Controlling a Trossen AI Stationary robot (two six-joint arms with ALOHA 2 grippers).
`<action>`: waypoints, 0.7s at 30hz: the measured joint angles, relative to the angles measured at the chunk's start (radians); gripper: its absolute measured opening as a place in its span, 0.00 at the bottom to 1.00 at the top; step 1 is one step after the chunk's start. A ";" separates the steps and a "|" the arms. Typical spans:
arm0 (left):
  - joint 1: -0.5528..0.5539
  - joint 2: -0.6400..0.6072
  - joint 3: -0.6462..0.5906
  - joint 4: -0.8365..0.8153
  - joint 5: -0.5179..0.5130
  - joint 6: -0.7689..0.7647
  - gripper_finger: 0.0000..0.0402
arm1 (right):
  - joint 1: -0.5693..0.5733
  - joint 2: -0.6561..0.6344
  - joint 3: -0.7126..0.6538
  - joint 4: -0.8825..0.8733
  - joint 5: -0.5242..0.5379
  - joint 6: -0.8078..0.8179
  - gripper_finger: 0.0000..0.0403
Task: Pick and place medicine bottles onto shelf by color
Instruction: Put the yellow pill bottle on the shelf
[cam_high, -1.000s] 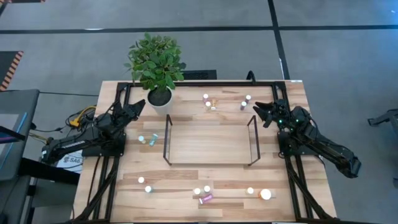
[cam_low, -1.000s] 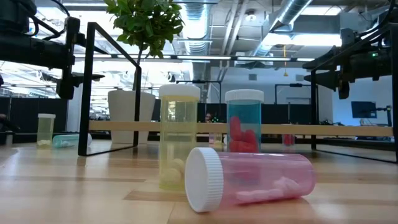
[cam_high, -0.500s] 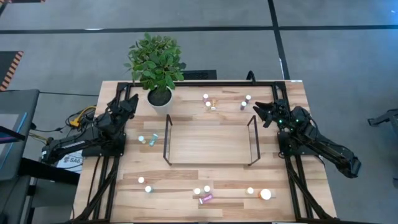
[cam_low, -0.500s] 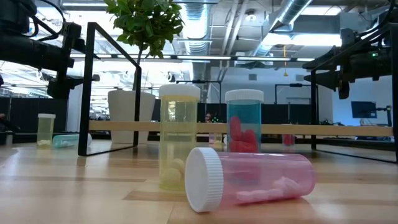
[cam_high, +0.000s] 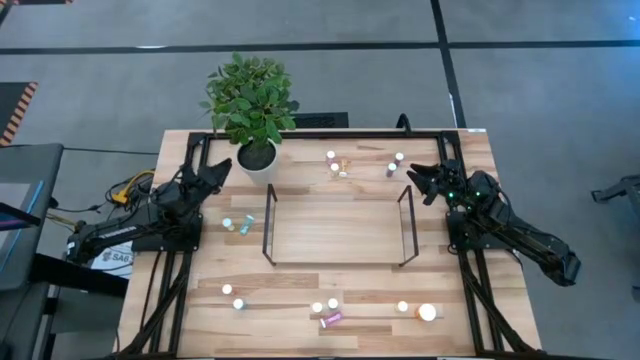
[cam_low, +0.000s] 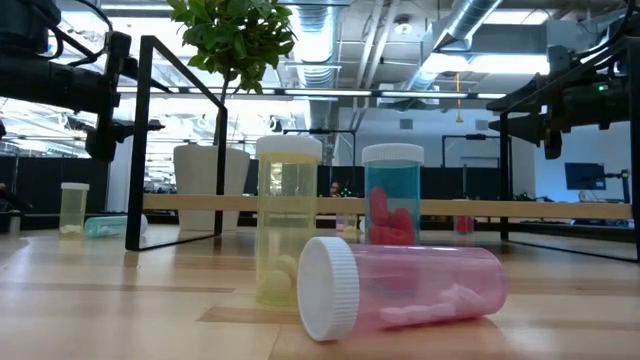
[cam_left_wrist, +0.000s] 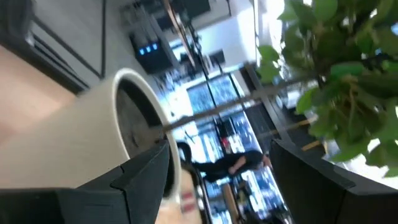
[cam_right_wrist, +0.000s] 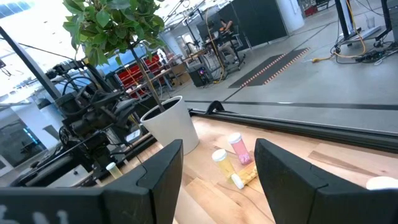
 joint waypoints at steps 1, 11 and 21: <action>0.000 0.000 0.000 0.000 0.002 -0.015 0.66 | 0.000 0.000 0.000 0.000 0.000 0.000 0.55; -0.001 0.000 0.001 0.221 0.287 0.134 0.66 | 0.000 0.000 0.000 0.000 0.000 0.000 0.55; -0.001 0.072 0.217 0.124 0.422 0.351 0.66 | 0.000 0.000 0.000 0.000 0.000 0.000 0.55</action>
